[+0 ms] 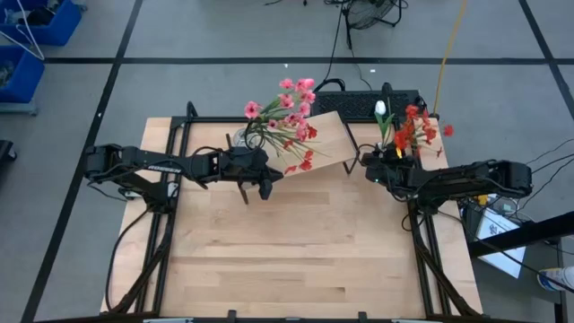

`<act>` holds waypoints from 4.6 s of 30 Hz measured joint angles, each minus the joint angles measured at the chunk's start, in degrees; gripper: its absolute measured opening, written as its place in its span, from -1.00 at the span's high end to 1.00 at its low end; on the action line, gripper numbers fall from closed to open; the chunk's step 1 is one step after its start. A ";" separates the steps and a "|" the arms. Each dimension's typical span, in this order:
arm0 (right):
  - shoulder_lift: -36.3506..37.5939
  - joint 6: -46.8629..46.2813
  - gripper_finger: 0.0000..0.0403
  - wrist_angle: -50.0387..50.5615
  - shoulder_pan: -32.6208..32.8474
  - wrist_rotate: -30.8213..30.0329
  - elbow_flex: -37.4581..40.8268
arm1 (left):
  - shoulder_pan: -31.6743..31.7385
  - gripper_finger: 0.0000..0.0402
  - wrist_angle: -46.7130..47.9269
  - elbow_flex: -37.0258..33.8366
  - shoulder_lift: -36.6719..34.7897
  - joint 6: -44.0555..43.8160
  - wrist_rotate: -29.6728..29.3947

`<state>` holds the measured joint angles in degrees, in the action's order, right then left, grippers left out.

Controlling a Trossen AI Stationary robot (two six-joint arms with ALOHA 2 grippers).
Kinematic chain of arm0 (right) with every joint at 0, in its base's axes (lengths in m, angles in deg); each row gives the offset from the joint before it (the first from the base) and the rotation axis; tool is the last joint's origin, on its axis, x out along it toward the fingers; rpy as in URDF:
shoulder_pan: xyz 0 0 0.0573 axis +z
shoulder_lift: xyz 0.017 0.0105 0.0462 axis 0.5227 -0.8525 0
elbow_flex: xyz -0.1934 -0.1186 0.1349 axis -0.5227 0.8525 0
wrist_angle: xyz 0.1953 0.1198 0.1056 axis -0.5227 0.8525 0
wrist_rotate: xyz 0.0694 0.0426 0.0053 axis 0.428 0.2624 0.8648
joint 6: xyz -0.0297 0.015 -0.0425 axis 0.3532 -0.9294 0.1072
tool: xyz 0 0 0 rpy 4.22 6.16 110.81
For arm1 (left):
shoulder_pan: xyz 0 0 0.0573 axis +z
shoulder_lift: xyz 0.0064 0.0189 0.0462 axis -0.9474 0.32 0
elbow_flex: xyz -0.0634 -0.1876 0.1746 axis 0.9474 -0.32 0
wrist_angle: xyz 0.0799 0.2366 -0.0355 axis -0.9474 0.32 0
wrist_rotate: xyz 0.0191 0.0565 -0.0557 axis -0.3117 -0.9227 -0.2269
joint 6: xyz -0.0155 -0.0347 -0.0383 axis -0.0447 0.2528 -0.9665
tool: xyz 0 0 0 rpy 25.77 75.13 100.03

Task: Pick and place flowers into a vace then onto a shelf
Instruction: Put the transparent vase with flowers on the shelf

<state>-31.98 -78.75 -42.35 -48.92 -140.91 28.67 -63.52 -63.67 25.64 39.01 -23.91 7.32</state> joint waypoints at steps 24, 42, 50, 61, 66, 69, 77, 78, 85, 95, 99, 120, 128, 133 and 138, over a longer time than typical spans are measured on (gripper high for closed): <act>5.59 0.51 0.29 -4.36 6.33 7.40 0.25 | -0.02 0.75 1.70 0.00 0.00 1.86 -0.29; 15.97 22.05 0.29 -16.48 4.94 3.42 0.35 | -0.02 0.75 2.84 0.00 0.00 3.45 -0.29; 18.01 32.37 0.29 -17.81 4.98 3.37 -5.11 | 0.00 0.75 2.88 0.00 0.00 3.43 -0.31; 17.77 39.71 0.29 -7.74 5.03 5.03 -19.79 | 0.00 0.75 2.91 0.00 -0.02 3.32 -0.29; 16.83 41.38 0.29 -6.99 5.10 8.42 -25.52 | 0.00 0.75 2.91 0.00 0.00 3.32 -0.29; 14.39 42.36 0.29 -7.10 5.14 11.85 -28.27 | 0.00 0.75 2.91 0.00 0.00 3.32 -0.29; 1.92 42.20 0.29 -6.72 5.70 19.72 -34.54 | -0.02 0.75 2.93 0.00 -0.01 3.32 -0.29; 0.48 42.05 0.29 -7.27 5.70 20.28 -34.92 | -0.02 0.75 2.91 0.00 -0.02 3.30 -0.29; -6.09 39.60 0.29 -8.07 6.06 23.10 -35.93 | -0.06 0.75 3.43 0.00 -0.02 3.41 -0.20; -10.21 37.99 0.29 -8.43 6.05 24.57 -35.97 | -0.06 0.75 4.41 0.02 -0.07 3.45 -0.12; -10.65 37.00 0.19 -8.87 6.05 24.32 -35.79 | -0.06 0.75 4.47 0.02 -0.07 3.45 -0.14; -10.55 37.89 -0.22 -14.40 7.23 23.31 -32.94 | -0.06 0.75 4.61 0.02 -0.04 4.59 -0.10; -10.64 37.68 -0.66 -14.39 10.45 15.57 -32.81 | -0.06 0.75 4.61 0.02 -0.02 4.74 -0.10; -10.64 37.74 -0.76 -15.51 11.26 15.52 -32.76 | -0.06 0.75 4.60 0.00 -0.02 4.74 -0.10; -10.43 41.17 -0.73 -17.61 11.58 15.11 -32.76 | -0.06 0.75 4.59 0.00 -0.02 4.74 -0.11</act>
<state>-42.42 -37.58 -59.96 -37.34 -125.81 -4.09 -63.59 -59.08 25.64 38.99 -19.17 7.20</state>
